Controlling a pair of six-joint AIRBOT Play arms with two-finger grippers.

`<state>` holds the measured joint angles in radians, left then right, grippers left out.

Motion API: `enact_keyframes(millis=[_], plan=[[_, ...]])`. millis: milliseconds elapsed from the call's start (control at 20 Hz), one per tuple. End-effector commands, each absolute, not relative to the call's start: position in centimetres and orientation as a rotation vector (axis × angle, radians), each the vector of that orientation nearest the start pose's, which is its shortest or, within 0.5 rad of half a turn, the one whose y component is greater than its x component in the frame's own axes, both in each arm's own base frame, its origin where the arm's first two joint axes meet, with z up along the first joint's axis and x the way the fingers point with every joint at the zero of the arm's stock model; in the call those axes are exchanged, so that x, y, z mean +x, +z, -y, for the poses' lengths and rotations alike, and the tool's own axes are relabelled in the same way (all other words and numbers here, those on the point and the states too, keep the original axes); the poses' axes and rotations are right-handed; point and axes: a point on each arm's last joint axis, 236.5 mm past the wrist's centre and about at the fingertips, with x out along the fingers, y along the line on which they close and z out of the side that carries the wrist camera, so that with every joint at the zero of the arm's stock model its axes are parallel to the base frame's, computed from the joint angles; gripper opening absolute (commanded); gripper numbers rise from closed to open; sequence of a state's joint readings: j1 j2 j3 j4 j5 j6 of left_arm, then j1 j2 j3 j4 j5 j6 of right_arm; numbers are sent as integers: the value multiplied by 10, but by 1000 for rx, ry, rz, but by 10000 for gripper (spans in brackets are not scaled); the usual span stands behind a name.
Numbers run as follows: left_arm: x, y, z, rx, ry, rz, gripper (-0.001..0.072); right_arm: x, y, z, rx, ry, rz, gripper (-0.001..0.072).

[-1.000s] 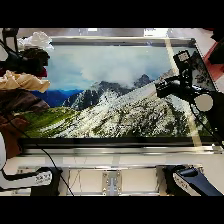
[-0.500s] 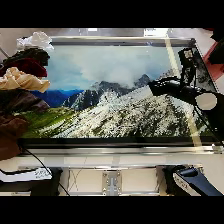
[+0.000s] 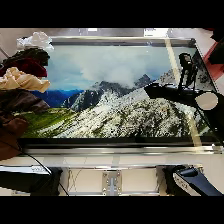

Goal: Fold the shirts.

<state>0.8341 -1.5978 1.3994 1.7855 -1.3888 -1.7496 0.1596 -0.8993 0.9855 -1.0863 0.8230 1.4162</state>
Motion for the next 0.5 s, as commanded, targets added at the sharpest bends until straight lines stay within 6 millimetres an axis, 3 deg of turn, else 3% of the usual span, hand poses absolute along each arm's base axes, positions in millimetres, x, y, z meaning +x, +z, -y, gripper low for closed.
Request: enact_keyframes(millis=[0,250,450], plan=[[228,-58,-311,-877,992,-1449,720,367,144,-142,272,417,-739,629],[268,-55,-352,-921,1088,-1143,720,367,146,-146,292,427,-738,625],[292,-51,-361,-944,1054,-1030,692,370,149,-145,295,421,-720,624]])
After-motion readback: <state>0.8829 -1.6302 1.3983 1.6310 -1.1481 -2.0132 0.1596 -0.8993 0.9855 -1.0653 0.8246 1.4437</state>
